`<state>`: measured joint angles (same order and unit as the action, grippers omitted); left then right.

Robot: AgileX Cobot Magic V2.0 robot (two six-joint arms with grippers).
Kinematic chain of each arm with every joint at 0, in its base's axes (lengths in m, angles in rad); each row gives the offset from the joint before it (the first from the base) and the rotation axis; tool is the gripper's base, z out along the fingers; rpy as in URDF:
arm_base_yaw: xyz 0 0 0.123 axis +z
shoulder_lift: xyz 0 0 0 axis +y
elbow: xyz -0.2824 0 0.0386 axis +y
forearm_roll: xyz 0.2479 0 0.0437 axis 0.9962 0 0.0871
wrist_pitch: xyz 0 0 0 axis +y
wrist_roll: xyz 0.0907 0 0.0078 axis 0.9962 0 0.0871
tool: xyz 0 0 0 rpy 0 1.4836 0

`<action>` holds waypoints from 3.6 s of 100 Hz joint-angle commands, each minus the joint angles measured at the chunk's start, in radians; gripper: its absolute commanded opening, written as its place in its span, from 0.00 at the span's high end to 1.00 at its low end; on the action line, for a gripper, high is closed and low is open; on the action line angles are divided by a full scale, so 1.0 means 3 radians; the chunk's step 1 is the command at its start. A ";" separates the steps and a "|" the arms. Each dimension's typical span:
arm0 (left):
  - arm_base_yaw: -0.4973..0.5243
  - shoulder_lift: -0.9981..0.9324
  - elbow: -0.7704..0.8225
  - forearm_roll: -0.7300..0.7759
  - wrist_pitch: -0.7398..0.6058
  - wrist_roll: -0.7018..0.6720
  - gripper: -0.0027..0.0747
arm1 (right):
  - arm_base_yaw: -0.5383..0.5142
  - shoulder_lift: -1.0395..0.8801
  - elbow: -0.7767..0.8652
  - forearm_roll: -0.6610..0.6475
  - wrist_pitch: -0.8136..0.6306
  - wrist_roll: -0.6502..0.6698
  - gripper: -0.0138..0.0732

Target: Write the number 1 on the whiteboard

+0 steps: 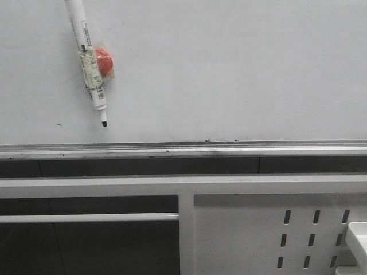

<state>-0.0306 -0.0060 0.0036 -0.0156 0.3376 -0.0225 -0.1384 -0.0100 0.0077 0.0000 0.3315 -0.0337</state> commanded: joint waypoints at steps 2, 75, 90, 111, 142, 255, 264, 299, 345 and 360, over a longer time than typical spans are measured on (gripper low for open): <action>0.0007 -0.0075 0.0115 -0.0034 -0.0173 -0.0005 0.99 | 0.0005 -0.0069 0.0047 0.0019 -0.0071 -0.0036 0.91; 0.0007 -0.0075 0.0115 -0.0067 -0.1790 -0.0005 0.99 | 0.0005 -0.0069 0.0047 0.0000 -0.0769 -0.0036 0.91; 0.0007 -0.0075 0.0115 -0.0067 -0.1783 -0.0005 0.99 | 0.0005 -0.0069 0.0047 0.0000 -0.1069 -0.0036 0.91; 0.0007 -0.0075 0.0115 -0.0207 -0.1965 -0.0140 0.99 | 0.0005 -0.0069 0.0047 0.0043 -0.1545 0.0031 0.91; 0.0007 0.0219 -0.0308 -0.0337 -0.1584 -0.0249 0.99 | 0.0105 0.0293 -0.0432 0.0341 -0.1082 0.0616 0.91; -0.0437 0.1706 -0.1252 0.0822 -0.2192 -0.0749 0.96 | 0.0290 0.2056 -0.2063 0.0270 -0.0529 0.0616 0.91; -0.0828 0.1706 -0.1252 0.1143 -0.2181 -0.1033 0.83 | 0.0337 0.2056 -0.2063 0.0270 -0.0410 0.0616 0.91; -0.1995 0.1706 -0.1213 0.1330 -0.1942 -0.1055 0.49 | 0.0671 0.2062 -0.2020 0.0329 -0.0306 0.0616 0.91; -0.2004 0.2287 -0.0423 0.0572 -0.3266 -0.1106 0.62 | 0.0766 0.2056 -0.2049 0.0356 -0.0237 0.0616 0.91; -0.2004 0.2788 -0.0202 0.0540 -0.4038 -0.1106 0.62 | 0.0788 0.2056 -0.2049 0.0356 -0.0228 0.0610 0.91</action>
<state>-0.6280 0.7465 -0.0559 0.1747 -0.6401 -0.3466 0.0947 0.6033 -0.5723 0.1067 0.3303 0.1549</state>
